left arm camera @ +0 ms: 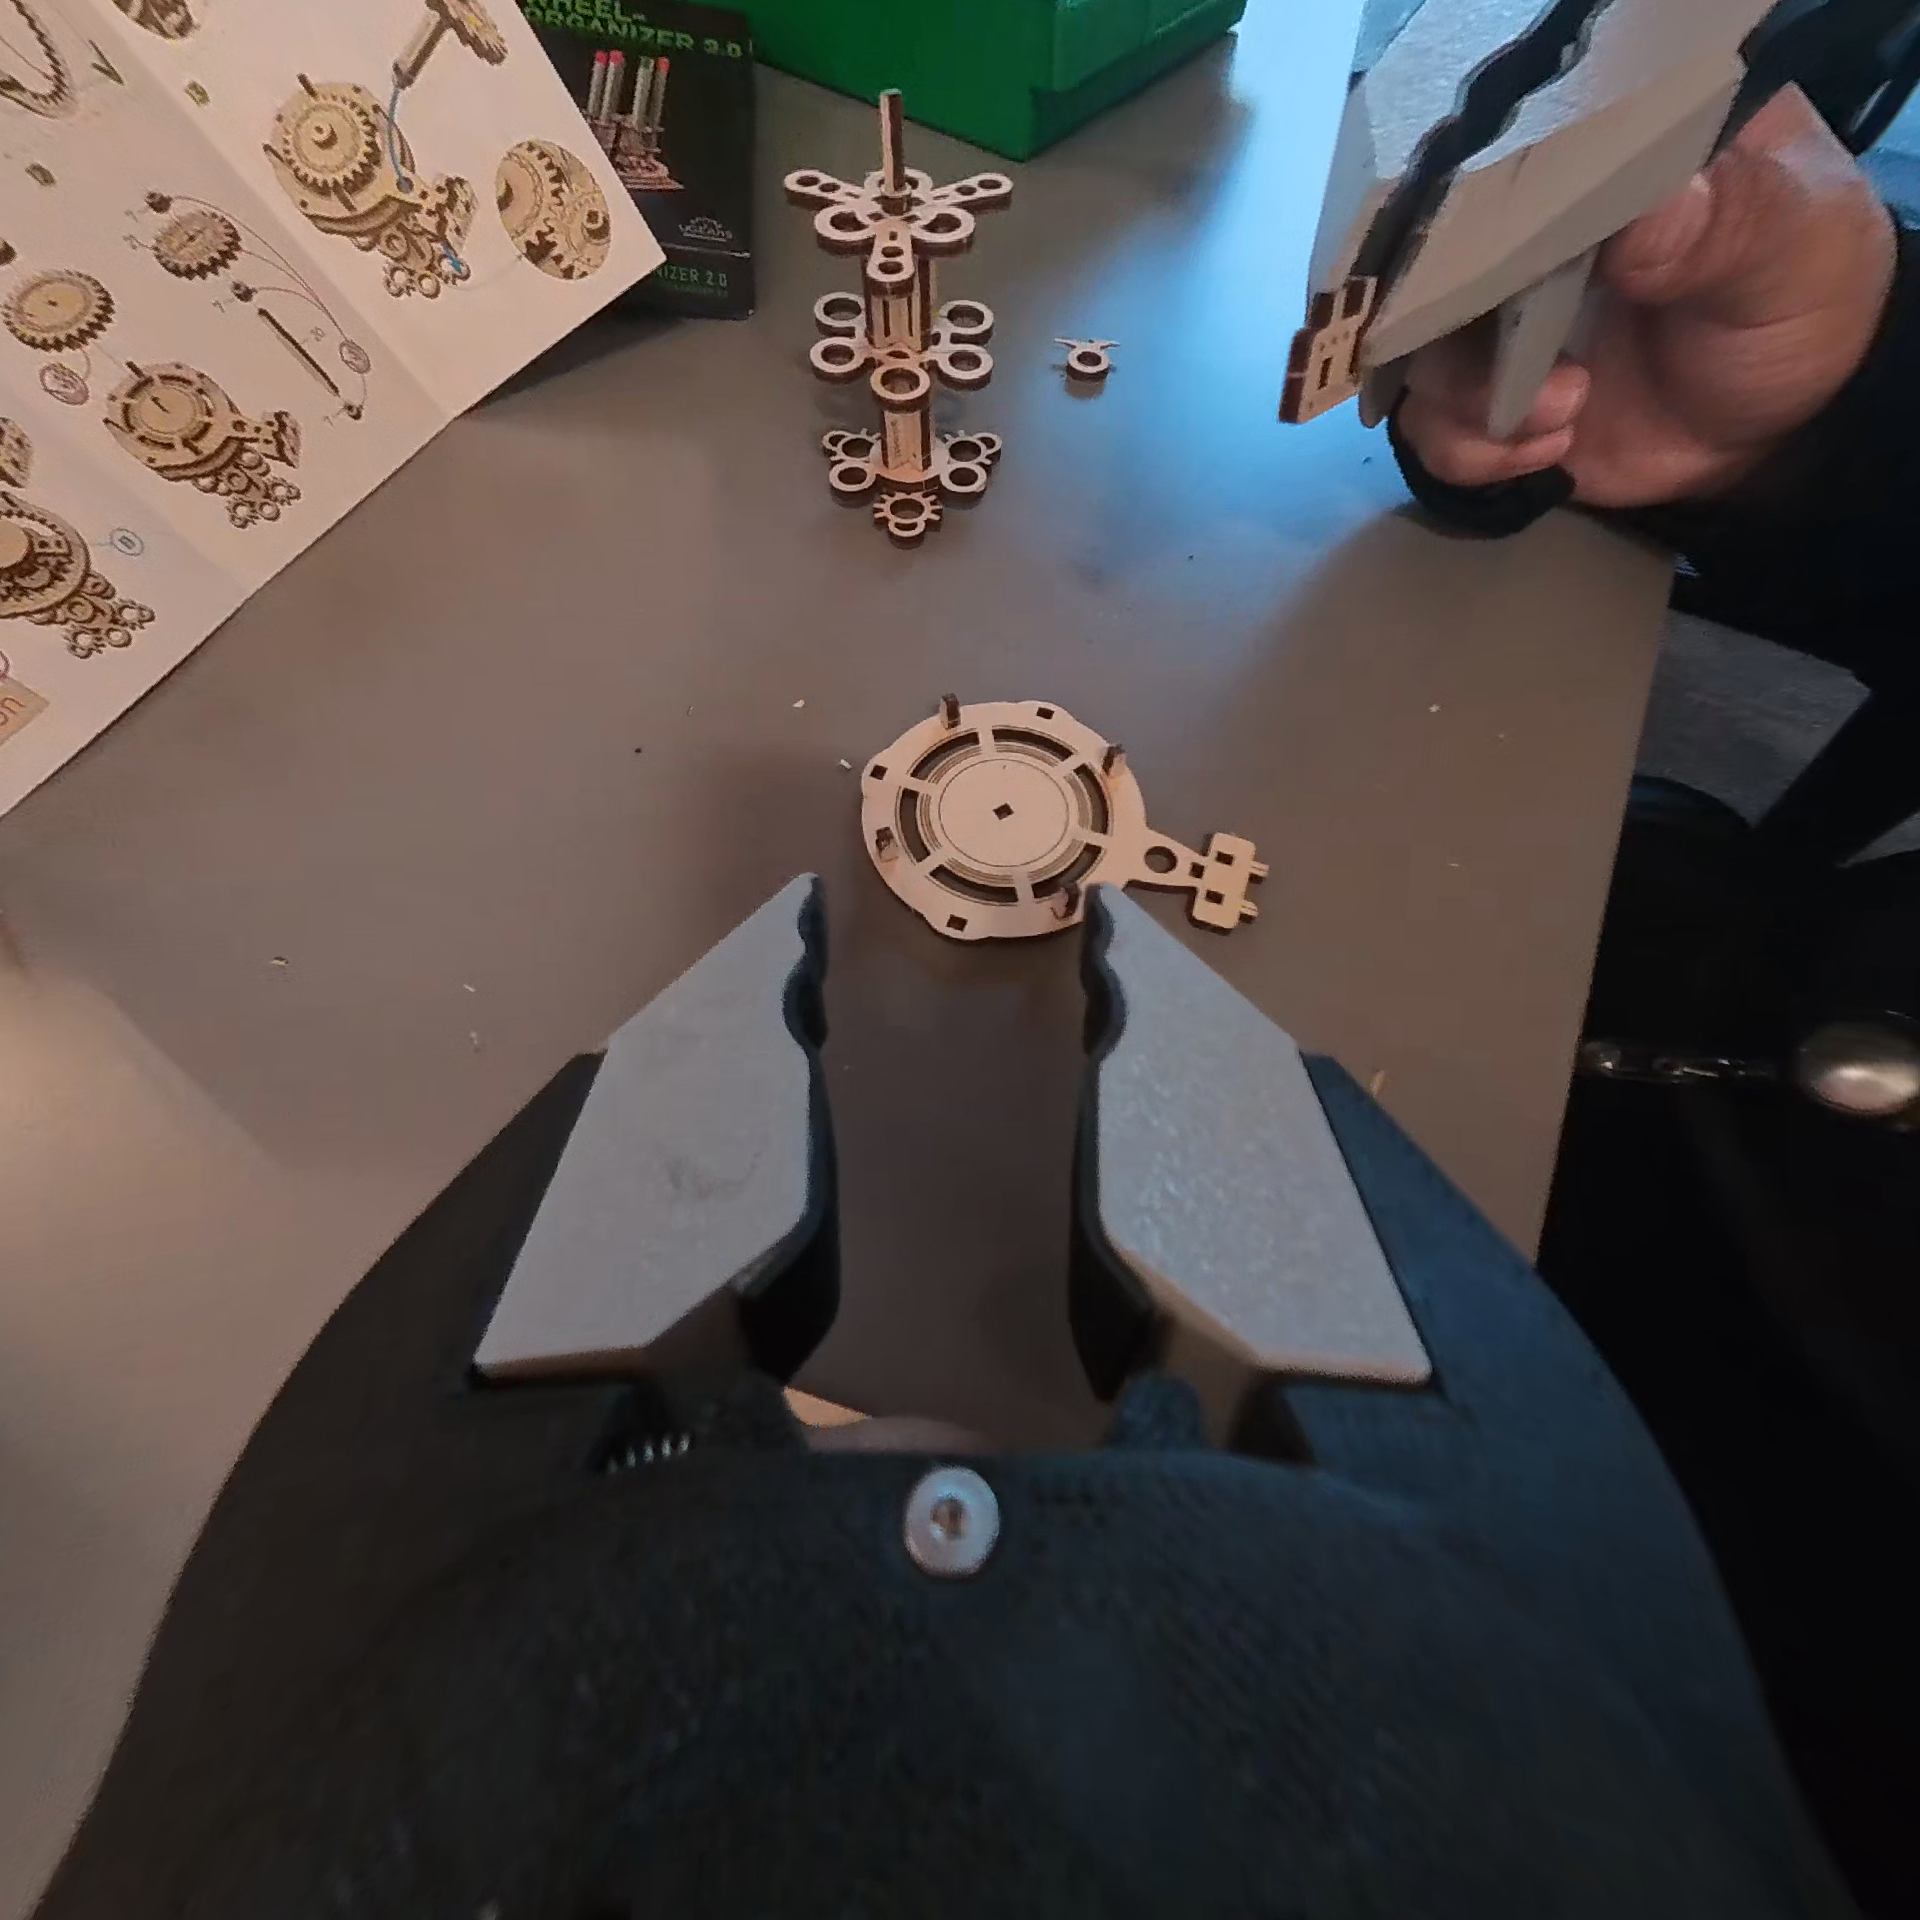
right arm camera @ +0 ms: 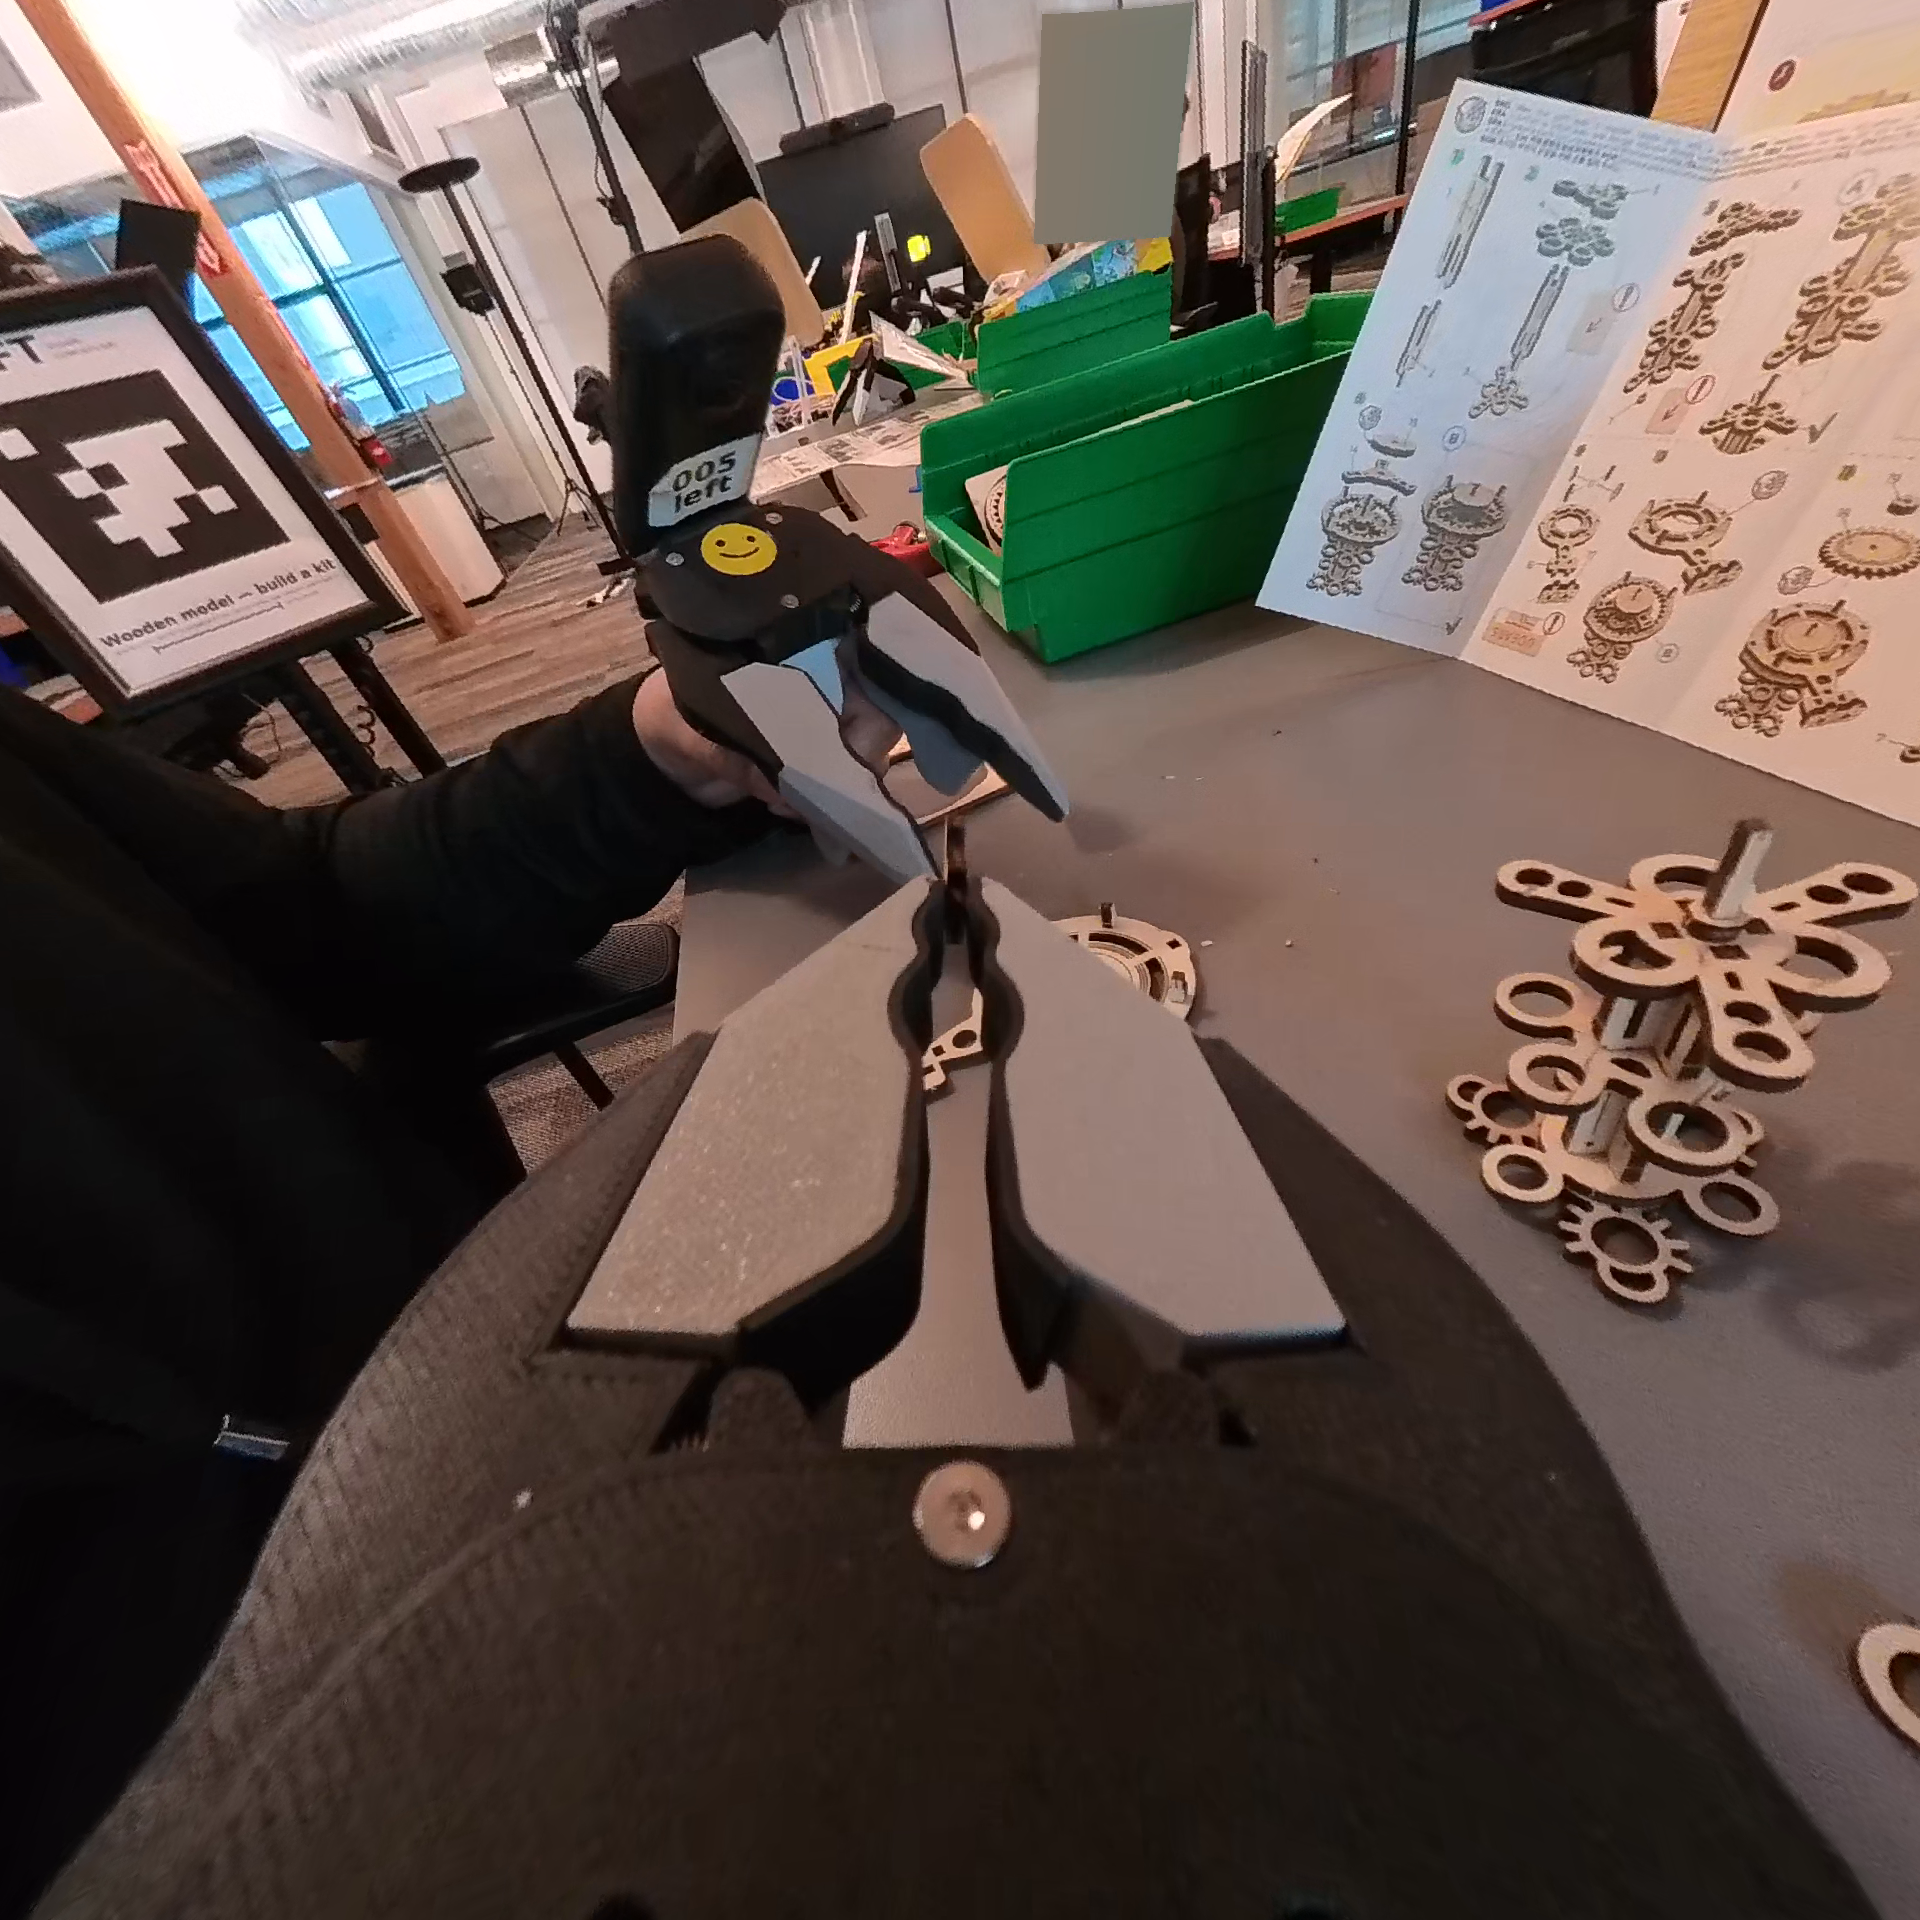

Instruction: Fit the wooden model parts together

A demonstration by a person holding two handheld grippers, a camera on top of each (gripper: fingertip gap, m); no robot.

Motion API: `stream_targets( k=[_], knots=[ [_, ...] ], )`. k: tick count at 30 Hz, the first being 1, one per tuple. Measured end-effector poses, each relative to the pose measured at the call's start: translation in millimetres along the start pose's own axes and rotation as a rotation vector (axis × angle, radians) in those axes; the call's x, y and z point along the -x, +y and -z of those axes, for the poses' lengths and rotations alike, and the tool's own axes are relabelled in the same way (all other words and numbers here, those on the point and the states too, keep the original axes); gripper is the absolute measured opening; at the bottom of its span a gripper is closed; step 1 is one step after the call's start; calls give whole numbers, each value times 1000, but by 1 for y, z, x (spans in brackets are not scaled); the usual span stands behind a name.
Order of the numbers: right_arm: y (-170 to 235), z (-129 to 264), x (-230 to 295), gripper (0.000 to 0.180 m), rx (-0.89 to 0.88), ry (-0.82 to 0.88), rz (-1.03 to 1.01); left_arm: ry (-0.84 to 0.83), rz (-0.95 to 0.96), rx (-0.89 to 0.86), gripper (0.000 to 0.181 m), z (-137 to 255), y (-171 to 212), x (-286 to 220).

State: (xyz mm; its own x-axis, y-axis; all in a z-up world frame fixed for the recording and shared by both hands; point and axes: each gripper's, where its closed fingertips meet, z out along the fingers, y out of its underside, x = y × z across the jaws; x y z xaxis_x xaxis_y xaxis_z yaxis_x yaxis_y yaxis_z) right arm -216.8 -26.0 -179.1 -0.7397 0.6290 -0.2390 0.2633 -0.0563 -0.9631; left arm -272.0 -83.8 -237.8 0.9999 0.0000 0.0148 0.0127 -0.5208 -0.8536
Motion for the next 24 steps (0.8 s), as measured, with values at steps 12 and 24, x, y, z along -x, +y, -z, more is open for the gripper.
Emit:
stream_targets(
  k=[12, 24],
  knots=[
    [2, -1, 2, 0, 15, 0, 19, 2, -43, 45, 43, -6, 4, -4],
    [3, -2, 3, 0, 20, 4, 30, 6, -50, 52, 41, -7, 5, -5]
  ],
)
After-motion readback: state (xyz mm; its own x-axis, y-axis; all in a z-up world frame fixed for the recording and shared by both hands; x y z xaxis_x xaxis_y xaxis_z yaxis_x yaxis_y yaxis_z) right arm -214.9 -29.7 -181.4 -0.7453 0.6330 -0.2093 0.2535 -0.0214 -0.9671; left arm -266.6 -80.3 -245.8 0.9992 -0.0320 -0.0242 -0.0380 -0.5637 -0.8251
